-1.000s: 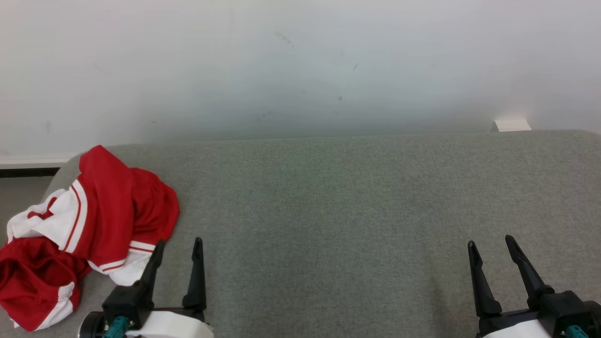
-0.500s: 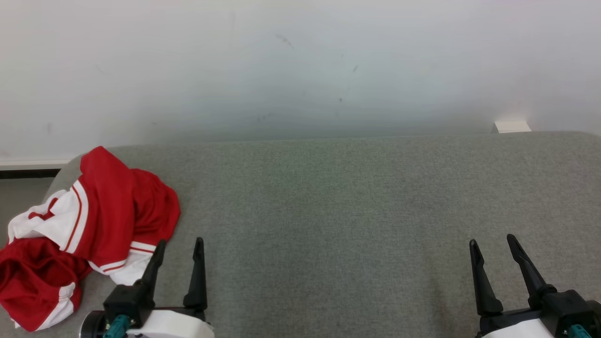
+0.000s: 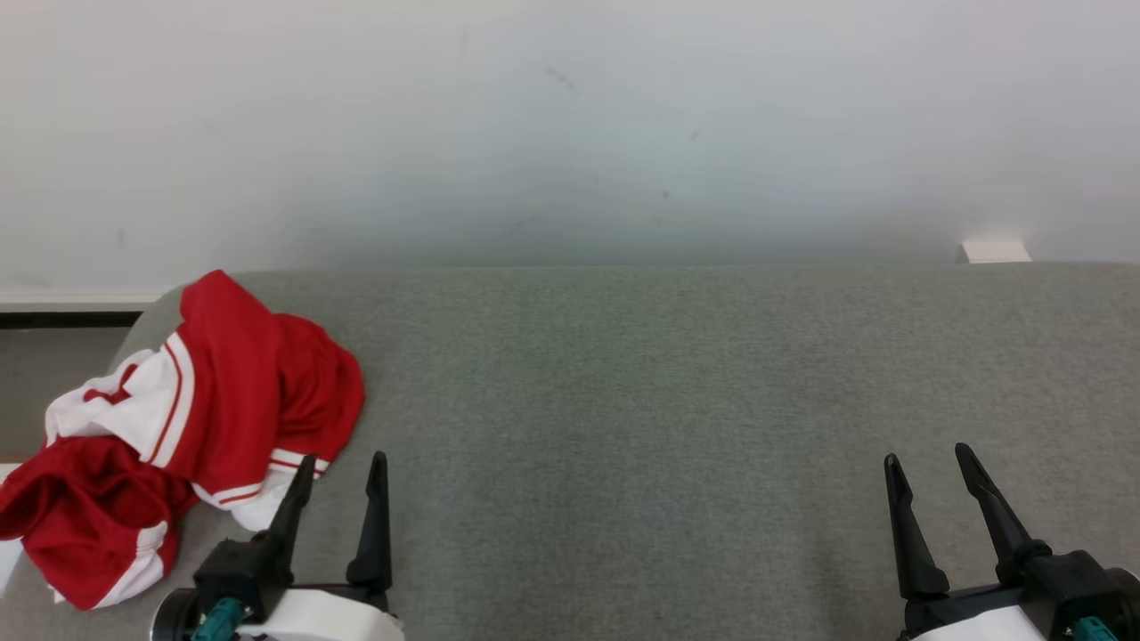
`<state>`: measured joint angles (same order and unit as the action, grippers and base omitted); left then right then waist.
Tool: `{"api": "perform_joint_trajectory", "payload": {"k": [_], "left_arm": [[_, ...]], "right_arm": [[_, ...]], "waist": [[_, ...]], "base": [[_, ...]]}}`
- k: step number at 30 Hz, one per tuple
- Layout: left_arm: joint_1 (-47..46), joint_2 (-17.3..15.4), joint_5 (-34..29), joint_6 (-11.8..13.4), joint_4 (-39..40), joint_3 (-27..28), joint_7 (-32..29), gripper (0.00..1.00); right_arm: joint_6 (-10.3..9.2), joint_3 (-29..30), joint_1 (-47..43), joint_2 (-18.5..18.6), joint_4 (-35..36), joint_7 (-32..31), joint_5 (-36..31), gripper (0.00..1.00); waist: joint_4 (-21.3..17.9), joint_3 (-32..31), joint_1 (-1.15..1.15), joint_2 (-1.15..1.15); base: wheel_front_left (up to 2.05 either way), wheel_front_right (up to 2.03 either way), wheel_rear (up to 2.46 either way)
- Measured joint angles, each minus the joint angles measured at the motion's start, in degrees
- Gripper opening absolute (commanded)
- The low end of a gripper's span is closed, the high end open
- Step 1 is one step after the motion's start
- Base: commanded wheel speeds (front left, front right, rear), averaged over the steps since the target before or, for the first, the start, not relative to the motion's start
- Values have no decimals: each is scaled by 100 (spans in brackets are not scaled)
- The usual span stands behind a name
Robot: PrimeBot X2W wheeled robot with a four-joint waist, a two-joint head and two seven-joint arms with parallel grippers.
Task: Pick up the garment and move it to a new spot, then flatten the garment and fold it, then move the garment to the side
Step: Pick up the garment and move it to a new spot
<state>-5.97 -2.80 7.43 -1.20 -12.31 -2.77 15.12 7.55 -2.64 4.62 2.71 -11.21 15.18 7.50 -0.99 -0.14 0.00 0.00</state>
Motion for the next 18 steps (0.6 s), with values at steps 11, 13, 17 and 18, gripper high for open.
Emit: {"api": "perform_joint_trajectory", "payload": {"k": [11,13,17,18], "left_arm": [[-54,1,75,31,-30,118,1,100],[-63,1,80,23,-37,156,0,100],[-78,0,79,13,-31,214,1,100],[-80,1,78,13,-35,224,0,100]], "right_arm": [[0,-114,-13,3,74,-1,109,100],[-1,-169,-13,3,80,0,114,100],[0,-307,-11,2,124,-1,166,100],[-1,-342,-10,2,129,0,169,100]], "waist": [[671,53,0,0],[834,67,0,0],[1173,88,0,0],[1256,94,0,0]], "base": [[0,0,0],[0,0,0],[0,0,0],[0,0,0]]}}
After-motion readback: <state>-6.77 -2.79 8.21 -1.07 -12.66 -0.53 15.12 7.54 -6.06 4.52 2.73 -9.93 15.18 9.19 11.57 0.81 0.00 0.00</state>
